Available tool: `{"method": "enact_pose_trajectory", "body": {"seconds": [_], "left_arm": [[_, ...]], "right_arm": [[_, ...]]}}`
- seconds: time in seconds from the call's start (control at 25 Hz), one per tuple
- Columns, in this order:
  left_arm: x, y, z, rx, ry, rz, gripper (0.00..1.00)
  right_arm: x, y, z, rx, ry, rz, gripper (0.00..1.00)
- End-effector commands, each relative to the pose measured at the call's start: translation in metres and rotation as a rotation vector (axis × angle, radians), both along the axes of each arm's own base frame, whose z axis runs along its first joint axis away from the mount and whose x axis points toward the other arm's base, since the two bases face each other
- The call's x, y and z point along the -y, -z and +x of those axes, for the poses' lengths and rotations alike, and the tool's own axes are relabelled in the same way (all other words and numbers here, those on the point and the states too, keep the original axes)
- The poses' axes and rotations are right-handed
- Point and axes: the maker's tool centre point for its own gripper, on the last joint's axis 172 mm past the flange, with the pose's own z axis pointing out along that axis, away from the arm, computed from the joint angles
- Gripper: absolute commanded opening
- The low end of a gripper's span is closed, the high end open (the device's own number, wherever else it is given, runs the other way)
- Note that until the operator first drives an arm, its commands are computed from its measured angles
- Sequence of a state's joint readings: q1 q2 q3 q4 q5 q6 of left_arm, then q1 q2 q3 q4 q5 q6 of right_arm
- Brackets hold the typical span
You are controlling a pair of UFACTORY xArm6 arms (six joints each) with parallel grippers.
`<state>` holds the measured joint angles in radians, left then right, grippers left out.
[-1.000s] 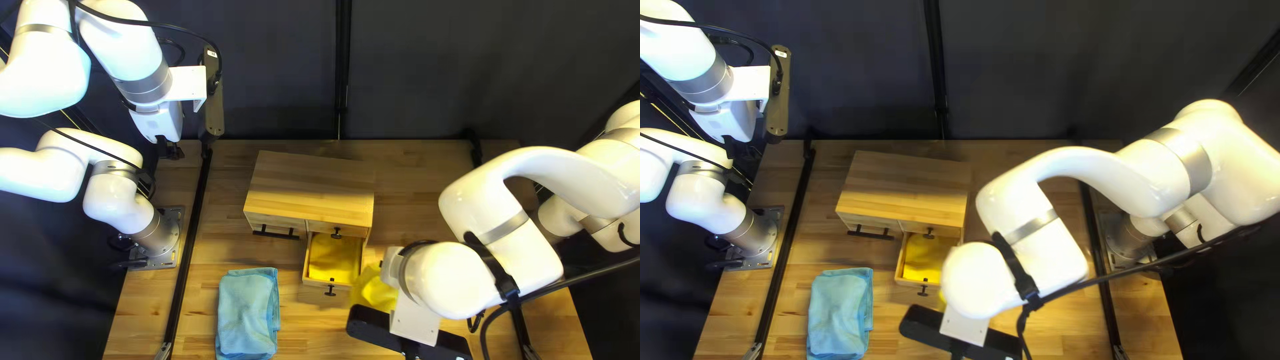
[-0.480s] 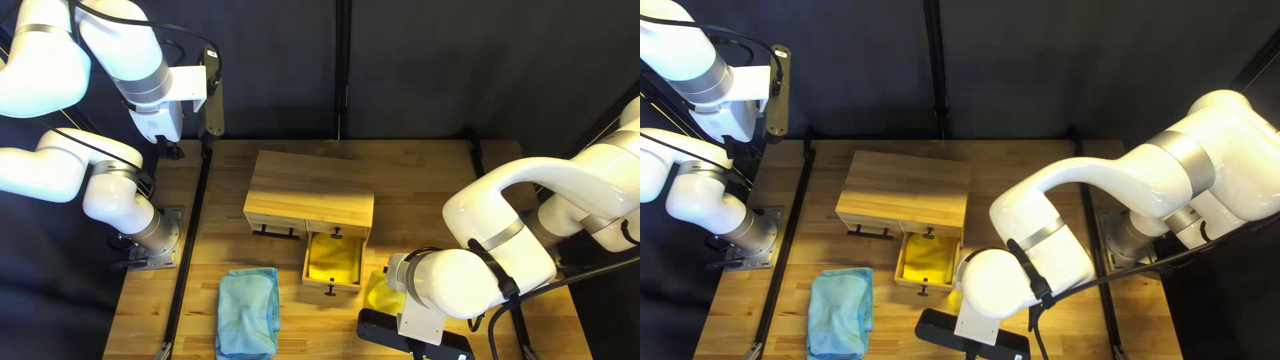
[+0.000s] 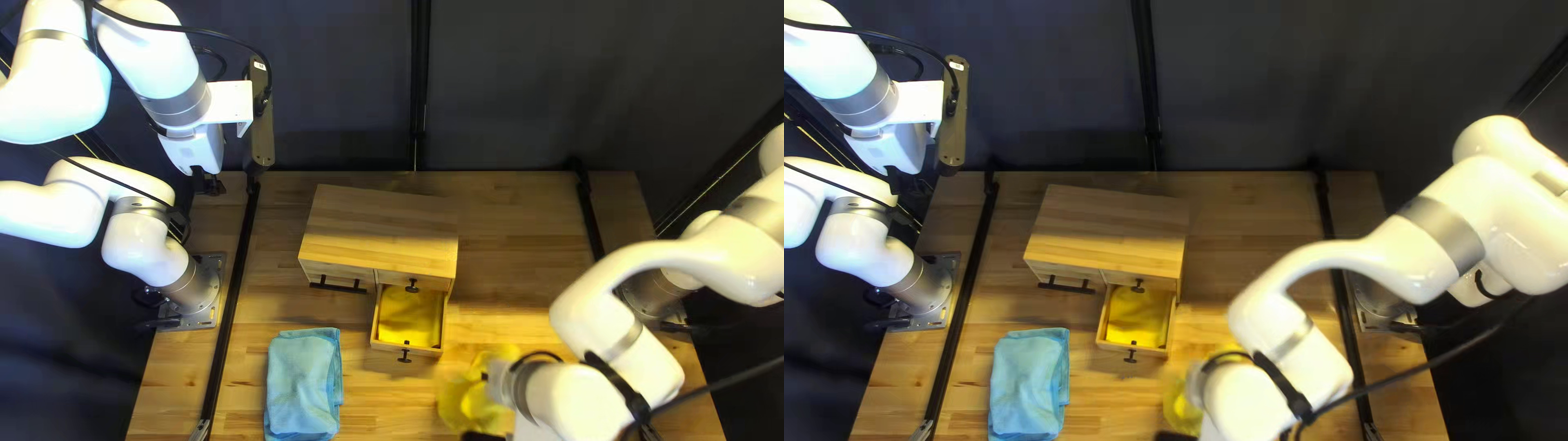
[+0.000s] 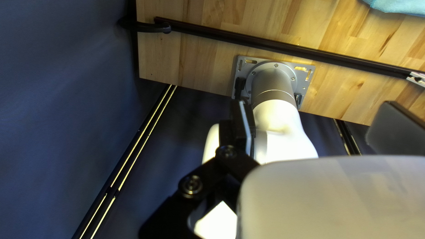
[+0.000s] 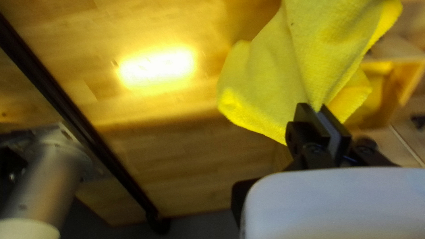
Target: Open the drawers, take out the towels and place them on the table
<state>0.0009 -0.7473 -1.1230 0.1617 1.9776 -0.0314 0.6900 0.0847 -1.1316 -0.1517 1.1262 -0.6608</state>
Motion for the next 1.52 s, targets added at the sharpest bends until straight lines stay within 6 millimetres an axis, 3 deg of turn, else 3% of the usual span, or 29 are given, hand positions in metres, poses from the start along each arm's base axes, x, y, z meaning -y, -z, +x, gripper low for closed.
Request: {"method": "enact_pose_trajectory", "body": {"seconds": [0.04,0.28,0.64,0.8,1.48,1.52], "left_arm": [[0.0,0.0,0.0,0.0,0.0,0.0,1.0],[0.0,0.0,0.0,0.0,0.0,0.0,1.0],[0.0,0.0,0.0,0.0,0.0,0.0,1.0],[0.0,0.0,0.0,0.0,0.0,0.0,1.0],[0.0,0.0,0.0,0.0,0.0,0.0,1.0],[0.0,0.0,0.0,0.0,0.0,0.0,1.0]], "right_arm": [[-0.026,0.023,-0.017,-0.017,-0.007,0.056,0.0],[-0.034,0.051,-0.012,-0.01,0.013,0.09,0.0],[-0.005,0.076,0.02,0.009,0.111,0.113,0.0],[0.003,0.082,0.029,0.018,0.168,0.103,0.0],[0.025,0.094,0.033,0.04,0.429,0.004,0.0],[0.026,0.095,0.033,0.039,0.436,0.006,0.89]]}}
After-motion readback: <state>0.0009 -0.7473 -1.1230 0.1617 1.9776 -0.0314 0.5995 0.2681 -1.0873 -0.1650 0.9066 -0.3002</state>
